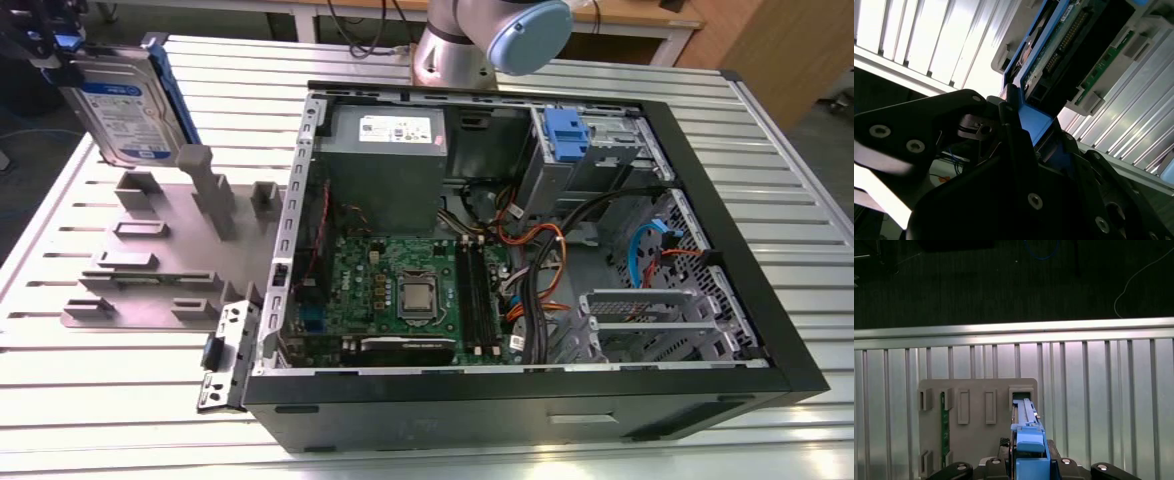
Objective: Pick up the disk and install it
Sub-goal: 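Pick up the disk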
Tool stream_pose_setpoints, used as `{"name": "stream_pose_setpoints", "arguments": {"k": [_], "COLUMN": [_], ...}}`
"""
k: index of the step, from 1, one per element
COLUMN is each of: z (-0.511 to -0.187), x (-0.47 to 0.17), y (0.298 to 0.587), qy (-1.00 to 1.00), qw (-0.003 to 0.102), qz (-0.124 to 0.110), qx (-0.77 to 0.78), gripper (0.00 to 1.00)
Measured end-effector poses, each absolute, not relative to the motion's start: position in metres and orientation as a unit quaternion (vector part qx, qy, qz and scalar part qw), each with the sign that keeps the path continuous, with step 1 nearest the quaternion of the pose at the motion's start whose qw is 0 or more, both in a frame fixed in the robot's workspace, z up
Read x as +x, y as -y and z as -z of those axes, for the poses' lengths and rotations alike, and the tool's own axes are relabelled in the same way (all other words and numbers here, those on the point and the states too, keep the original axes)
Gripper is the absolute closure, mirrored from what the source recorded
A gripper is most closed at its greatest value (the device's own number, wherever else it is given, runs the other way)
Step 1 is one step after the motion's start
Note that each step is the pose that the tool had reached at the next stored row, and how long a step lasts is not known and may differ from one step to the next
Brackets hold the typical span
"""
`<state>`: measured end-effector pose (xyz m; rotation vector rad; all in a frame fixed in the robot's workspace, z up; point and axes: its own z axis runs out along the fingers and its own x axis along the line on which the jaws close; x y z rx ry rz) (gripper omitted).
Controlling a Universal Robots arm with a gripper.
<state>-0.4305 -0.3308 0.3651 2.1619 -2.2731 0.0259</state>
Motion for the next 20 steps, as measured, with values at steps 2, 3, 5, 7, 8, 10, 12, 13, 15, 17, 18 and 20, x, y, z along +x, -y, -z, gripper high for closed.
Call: {"name": "stream_pose_setpoints", "arguments": {"k": [2, 3, 5, 7, 8, 10, 12, 13, 15, 17, 18, 20], "z": [-0.3655, -0.3657, -0.3661, -0.3666, -0.3668, -0.3673, -0.3676, -0.3676, -0.3679, -0.3689, -0.3692, -0.3704], "x": [-0.4305, -0.4305, -0.4305, -0.4305, -0.4305, -0.4305, -0.4305, -0.4305, -0.4305, -0.4305, -0.4305, -0.4305], "y": [0.3308, 0.3308, 0.3308, 0.3308, 0.3308, 0.3308, 0.3308, 0.3308, 0.3308, 0.3309, 0.3308, 0.3309], "qy": [0.725, 0.725, 0.725, 0.725, 0.725, 0.725, 0.725, 0.725, 0.725, 0.725, 0.725, 0.725], "qw": [0.002, 0.002, 0.002, 0.002, 0.002, 0.002, 0.002, 0.002, 0.002, 0.002, 0.002, 0.002], "qz": [-0.008, -0.008, -0.008, -0.008, -0.008, -0.008, -0.008, -0.008, -0.008, -0.008, -0.008, -0.008], "qx": [0.689, 0.689, 0.689, 0.689, 0.689, 0.689, 0.689, 0.689, 0.689, 0.689, 0.689, 0.689], "gripper": [0.64, 0.64, 0.64, 0.64, 0.64, 0.64, 0.64, 0.64, 0.64, 0.64, 0.64, 0.64]}}
